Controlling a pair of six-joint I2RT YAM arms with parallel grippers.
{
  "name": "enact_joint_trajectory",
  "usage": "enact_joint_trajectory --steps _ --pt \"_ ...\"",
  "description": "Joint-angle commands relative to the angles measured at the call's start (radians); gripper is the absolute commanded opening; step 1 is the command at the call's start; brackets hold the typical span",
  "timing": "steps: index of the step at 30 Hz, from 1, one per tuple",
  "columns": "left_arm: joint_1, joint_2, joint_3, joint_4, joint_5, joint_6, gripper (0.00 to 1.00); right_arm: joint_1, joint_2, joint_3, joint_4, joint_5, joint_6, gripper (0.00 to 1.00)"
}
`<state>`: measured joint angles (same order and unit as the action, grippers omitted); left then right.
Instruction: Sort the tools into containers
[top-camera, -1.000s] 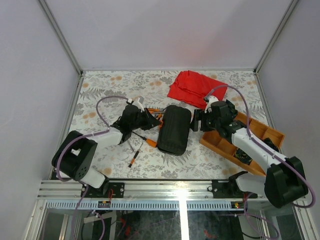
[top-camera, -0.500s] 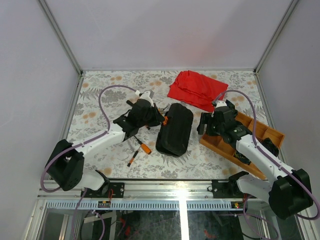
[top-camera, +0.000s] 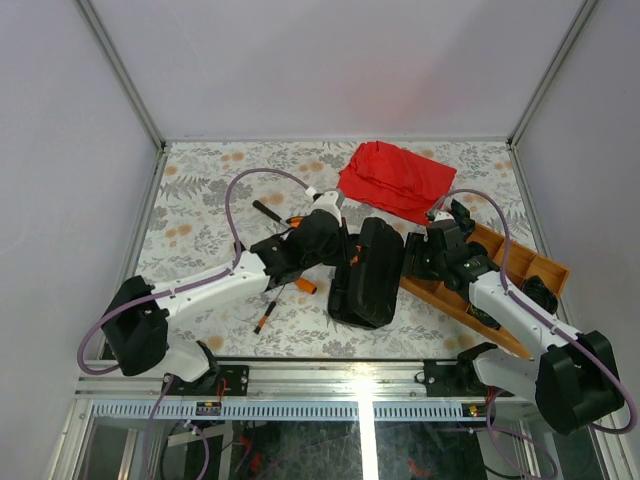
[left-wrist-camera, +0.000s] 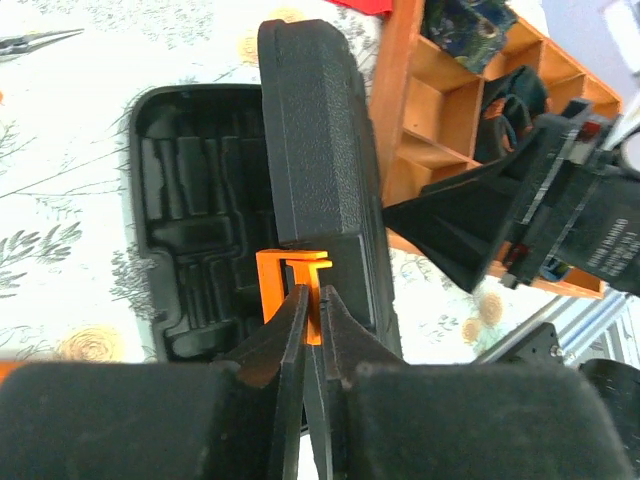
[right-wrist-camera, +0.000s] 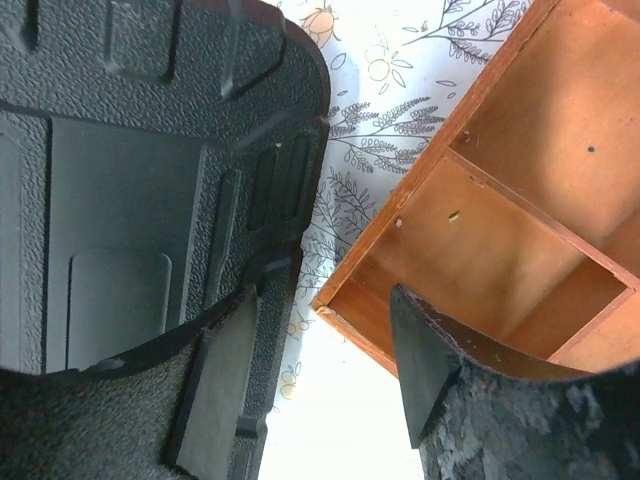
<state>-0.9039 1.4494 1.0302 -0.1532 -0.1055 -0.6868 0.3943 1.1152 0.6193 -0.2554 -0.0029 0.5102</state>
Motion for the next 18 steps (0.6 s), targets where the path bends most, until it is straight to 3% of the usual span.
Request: enact_joint_trajectory --steps 1,12,18 --pt "-0.044 0.029 0.102 -0.001 -0.01 -0.017 0.05 0.002 0.014 -0.011 0.07 -0.066 0.031 0.62" --pt "-0.072 0.116 0.255 -0.037 0.009 0.015 0.09 0.002 0.034 -0.021 0.157 -0.185 0.065 0.61" --pt "-0.094 0.141 0.242 -0.013 0.031 0.0 0.19 0.001 -0.014 -0.002 0.034 0.0 0.056 0.69"
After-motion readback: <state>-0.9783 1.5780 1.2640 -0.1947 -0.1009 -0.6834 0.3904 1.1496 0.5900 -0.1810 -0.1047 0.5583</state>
